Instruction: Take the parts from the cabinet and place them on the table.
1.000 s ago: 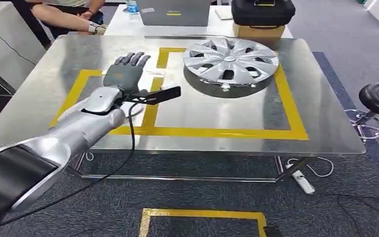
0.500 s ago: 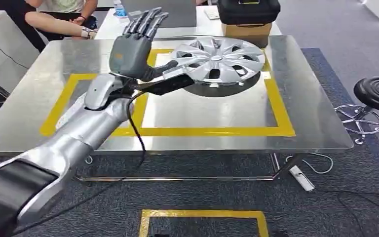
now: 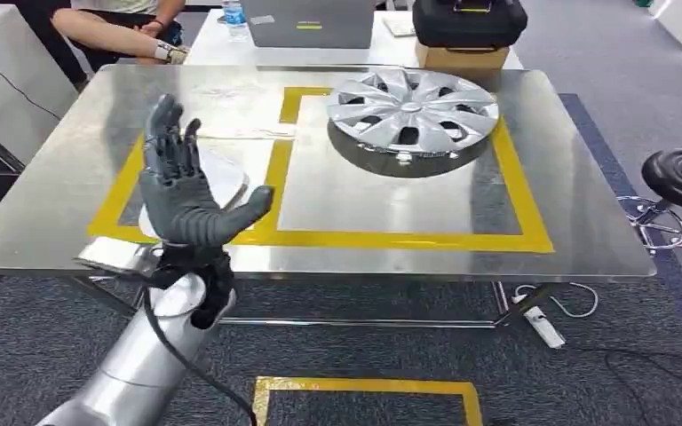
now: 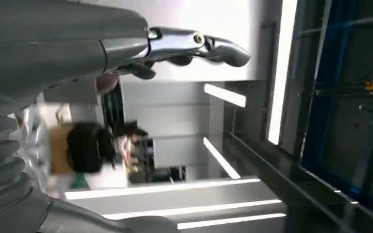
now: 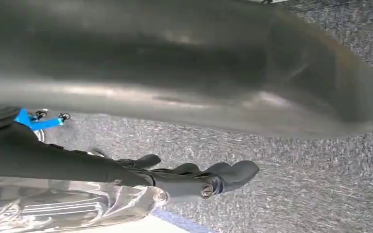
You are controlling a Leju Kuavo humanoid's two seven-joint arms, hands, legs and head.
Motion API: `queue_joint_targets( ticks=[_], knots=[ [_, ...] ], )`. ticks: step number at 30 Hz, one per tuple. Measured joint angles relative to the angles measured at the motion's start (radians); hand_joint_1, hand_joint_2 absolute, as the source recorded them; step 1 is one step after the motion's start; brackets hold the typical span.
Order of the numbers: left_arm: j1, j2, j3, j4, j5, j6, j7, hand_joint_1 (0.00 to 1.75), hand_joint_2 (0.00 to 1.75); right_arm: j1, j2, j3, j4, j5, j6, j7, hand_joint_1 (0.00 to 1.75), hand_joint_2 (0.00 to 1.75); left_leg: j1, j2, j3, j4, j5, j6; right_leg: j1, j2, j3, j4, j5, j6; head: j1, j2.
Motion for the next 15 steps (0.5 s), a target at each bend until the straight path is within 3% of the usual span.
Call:
queue_joint_targets(
  ticks=[1, 2, 3, 5, 7, 8, 11, 12, 13, 15],
  knots=[
    [0.031, -0.009, 0.002, -0.022, 0.051, -0.042, 0.003, 0.0, 0.0, 0.0, 0.0, -0.002, 0.0, -0.007, -0.001, -0.001, 0.0, 0.0, 0.0, 0.0, 0.005, 0.001, -0.003, -0.004, -0.001, 0.0, 0.054, -0.098, 0.039, 0.0, 0.001, 0.0],
    [0.06, -0.016, 0.001, -0.043, 0.089, -0.086, 0.011, 0.0, 0.0, -0.002, 0.0, -0.005, 0.0, -0.014, -0.002, -0.001, 0.0, 0.0, -0.005, -0.001, 0.005, 0.002, -0.007, -0.01, 0.002, 0.002, 0.082, -0.144, 0.025, -0.002, 0.001, 0.0],
    [0.088, -0.02, 0.0, -0.057, 0.115, -0.122, 0.014, 0.0, 0.0, -0.003, 0.0, -0.008, 0.0, -0.02, -0.004, -0.001, 0.0, 0.0, -0.008, -0.003, 0.003, 0.006, -0.008, -0.015, 0.001, 0.004, 0.085, -0.149, 0.031, -0.013, -0.002, 0.0],
    [0.133, -0.024, -0.008, -0.069, 0.155, -0.183, 0.014, 0.0, 0.0, -0.001, 0.0, -0.013, 0.0, -0.029, -0.005, -0.001, 0.0, 0.0, -0.005, -0.003, 0.007, -0.001, -0.005, -0.023, 0.006, 0.005, 0.084, -0.148, 0.029, -0.023, -0.002, 0.0],
    [0.169, -0.031, -0.01, -0.078, 0.188, -0.211, 0.021, 0.0, 0.0, 0.001, 0.001, -0.021, 0.0, -0.038, -0.008, -0.002, 0.0, 0.0, -0.003, -0.003, 0.007, 0.001, -0.014, -0.034, -0.002, 0.004, 0.087, -0.154, 0.035, -0.036, 0.0, 0.0],
    [0.184, -0.033, -0.01, -0.079, 0.2, -0.217, 0.029, 0.0, 0.0, -0.001, 0.001, -0.025, 0.0, -0.042, -0.01, -0.004, 0.0, 0.0, -0.004, -0.001, -0.004, 0.03, -0.038, -0.04, -0.003, 0.004, 0.087, -0.154, 0.034, -0.042, -0.007, 0.0],
    [0.215, -0.034, -0.009, -0.079, 0.216, -0.224, 0.04, 0.0, 0.0, 0.0, 0.002, -0.032, 0.0, -0.047, -0.01, -0.005, 0.0, 0.0, -0.001, 0.0, -0.116, 0.262, -0.151, -0.05, -0.002, 0.001, 0.086, -0.154, 0.033, -0.047, -0.012, 0.0],
    [0.223, -0.032, -0.008, -0.079, 0.217, -0.224, 0.041, 0.0, 0.0, 0.002, 0.002, -0.035, 0.0, -0.047, -0.01, -0.005, 0.0, 0.0, -0.001, 0.0, -0.142, 0.313, -0.161, -0.051, -0.002, 0.0, 0.087, -0.154, 0.033, -0.047, -0.012, 0.0],
    [0.23, -0.031, -0.007, -0.079, 0.218, -0.224, 0.042, 0.0, 0.0, 0.002, 0.002, -0.036, 0.0, -0.048, -0.01, -0.005, 0.0, 0.0, 0.0, 0.0, -0.143, 0.31, -0.144, -0.05, -0.002, 0.0, 0.087, -0.154, 0.033, -0.047, -0.012, 0.0],
    [0.234, -0.031, -0.007, -0.079, 0.224, -0.224, 0.048, 0.0, 0.0, 0.001, 0.002, -0.039, 0.0, -0.049, -0.01, -0.005, 0.0, 0.0, 0.001, 0.0, -0.09, 0.195, -0.064, -0.047, -0.003, 0.001, 0.089, -0.154, 0.032, -0.046, -0.012, 0.0]
  ],
)
